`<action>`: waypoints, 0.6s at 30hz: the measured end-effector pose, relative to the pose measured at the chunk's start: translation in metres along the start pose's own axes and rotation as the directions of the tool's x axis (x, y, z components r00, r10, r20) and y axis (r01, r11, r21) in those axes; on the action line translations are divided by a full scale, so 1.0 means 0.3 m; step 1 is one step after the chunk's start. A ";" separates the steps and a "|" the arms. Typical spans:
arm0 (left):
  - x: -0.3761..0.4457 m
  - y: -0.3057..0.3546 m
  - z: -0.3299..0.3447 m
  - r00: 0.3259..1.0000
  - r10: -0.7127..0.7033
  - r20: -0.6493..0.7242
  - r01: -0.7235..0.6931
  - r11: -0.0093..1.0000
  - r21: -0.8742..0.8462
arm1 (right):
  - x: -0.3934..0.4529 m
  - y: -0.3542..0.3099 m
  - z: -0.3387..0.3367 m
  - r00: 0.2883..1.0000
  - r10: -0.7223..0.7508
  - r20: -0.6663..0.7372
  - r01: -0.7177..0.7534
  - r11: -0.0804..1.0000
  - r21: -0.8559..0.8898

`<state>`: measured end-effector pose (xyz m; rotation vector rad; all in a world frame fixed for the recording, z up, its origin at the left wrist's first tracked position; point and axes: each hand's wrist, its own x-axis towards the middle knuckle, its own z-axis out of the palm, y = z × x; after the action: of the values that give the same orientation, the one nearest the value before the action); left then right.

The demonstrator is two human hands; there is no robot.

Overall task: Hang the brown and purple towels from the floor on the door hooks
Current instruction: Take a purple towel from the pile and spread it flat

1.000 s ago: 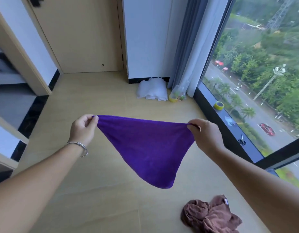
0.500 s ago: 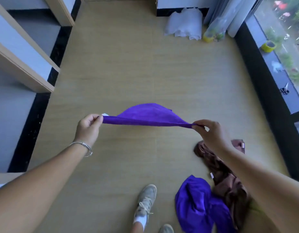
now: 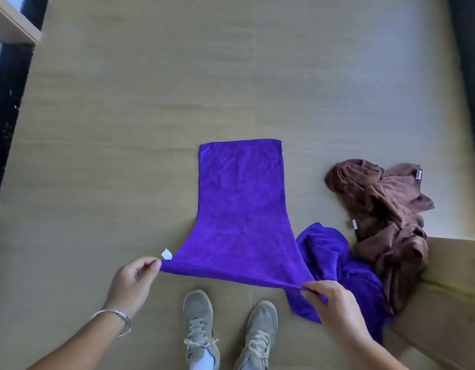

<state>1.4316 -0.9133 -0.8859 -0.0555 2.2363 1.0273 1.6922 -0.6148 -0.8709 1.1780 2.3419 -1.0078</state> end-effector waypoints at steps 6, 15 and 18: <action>0.130 -0.194 0.111 1.000 0.002 -0.029 -0.001 0.999 0.034 | 0.105 0.088 0.196 1.000 0.024 -0.013 -0.025 0.999 -0.032; 0.667 -0.158 0.308 0.972 0.131 -0.196 -0.135 0.991 -0.011 | 0.675 0.067 0.311 0.957 -0.093 -0.273 0.107 0.994 0.038; 0.896 -0.113 0.388 0.954 0.210 -0.214 -0.210 0.977 0.020 | 0.913 0.078 0.333 0.935 -0.052 -0.349 0.095 0.990 0.107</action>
<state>1.2974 -0.7958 -1.1208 0.0754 2.4788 1.1864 1.5436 -0.5229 -1.1057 1.4245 2.6428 -1.0541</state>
